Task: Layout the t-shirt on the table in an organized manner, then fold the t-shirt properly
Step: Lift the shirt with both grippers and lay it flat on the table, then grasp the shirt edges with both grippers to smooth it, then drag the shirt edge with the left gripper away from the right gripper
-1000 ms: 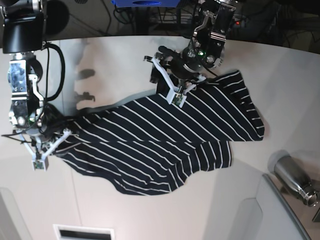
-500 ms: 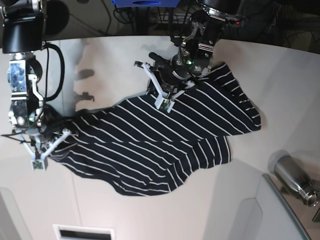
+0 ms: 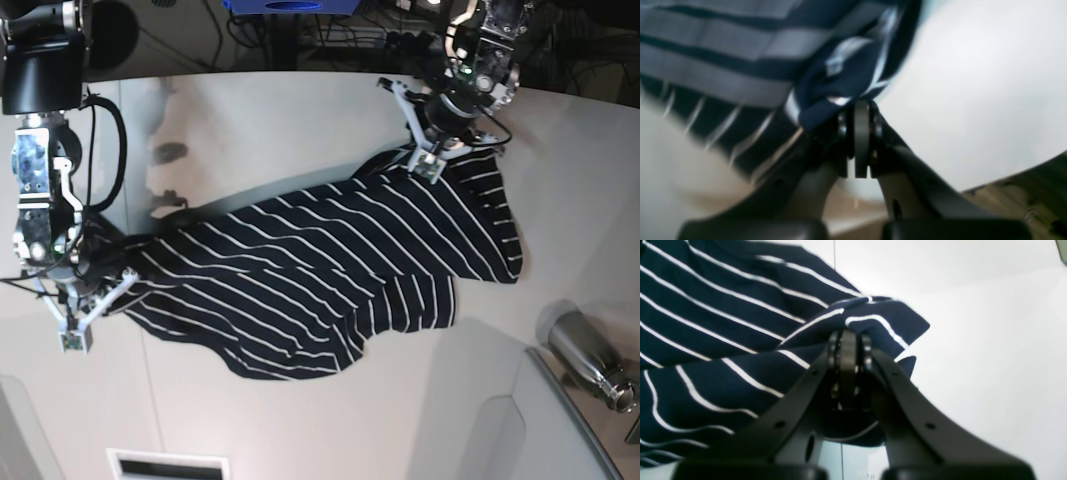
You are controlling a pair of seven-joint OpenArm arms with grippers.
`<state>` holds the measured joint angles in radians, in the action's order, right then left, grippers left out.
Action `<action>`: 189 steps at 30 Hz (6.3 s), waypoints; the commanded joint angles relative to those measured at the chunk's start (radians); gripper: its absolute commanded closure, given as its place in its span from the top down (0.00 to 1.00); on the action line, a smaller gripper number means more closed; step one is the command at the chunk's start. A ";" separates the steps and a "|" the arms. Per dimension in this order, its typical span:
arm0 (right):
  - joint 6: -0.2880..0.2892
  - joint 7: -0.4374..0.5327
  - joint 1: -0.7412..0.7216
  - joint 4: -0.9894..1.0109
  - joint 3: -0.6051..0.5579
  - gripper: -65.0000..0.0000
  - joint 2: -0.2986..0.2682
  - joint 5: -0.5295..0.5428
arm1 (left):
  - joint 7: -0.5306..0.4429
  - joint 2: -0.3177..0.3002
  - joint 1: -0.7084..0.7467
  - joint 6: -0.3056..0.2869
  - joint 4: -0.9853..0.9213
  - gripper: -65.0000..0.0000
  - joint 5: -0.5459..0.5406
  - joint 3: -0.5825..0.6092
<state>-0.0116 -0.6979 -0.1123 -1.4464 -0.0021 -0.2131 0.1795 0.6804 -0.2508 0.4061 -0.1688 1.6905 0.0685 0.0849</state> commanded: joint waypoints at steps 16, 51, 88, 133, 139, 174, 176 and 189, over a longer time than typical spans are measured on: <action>-0.129 0.022 -0.003 -0.017 0.007 0.01 -0.013 -0.008 | -0.009 -0.198 0.012 0.010 0.033 0.00 0.018 -0.297; -0.104 -0.107 0.118 -0.291 -0.040 0.42 0.060 -0.002 | -0.006 -0.169 0.172 -0.245 0.256 0.59 0.129 -0.405; -0.133 0.318 -0.303 0.913 0.241 0.02 -0.052 -0.005 | -0.009 0.038 0.034 -0.245 0.250 0.00 0.121 -0.750; -0.100 0.168 0.202 -0.170 -0.077 0.06 0.027 -0.005 | -0.014 0.052 -0.464 -0.245 -0.562 0.57 -0.436 -0.612; -0.100 0.168 0.202 -0.170 -0.077 0.06 0.027 -0.005 | -0.014 0.064 -0.496 -0.245 -0.608 0.57 -0.436 -0.531; -0.100 0.172 0.173 -0.061 -0.078 0.06 0.025 -0.005 | -0.084 0.129 -0.594 -0.242 -0.717 0.37 -0.439 -0.517; -0.100 0.172 0.173 -0.061 -0.078 0.06 0.025 -0.005 | -0.084 0.129 -0.594 -0.242 -0.712 0.37 -0.439 -0.517; -0.098 0.172 0.161 -0.063 -0.078 0.06 0.025 -0.005 | -0.089 0.123 -0.648 -0.240 -0.778 0.00 -0.430 -0.518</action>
<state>-0.1120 -0.5461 0.0639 -1.4918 -0.0834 -0.1791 0.1795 0.6056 -0.1165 -0.2203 -0.4004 0.8970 -0.3485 -0.4313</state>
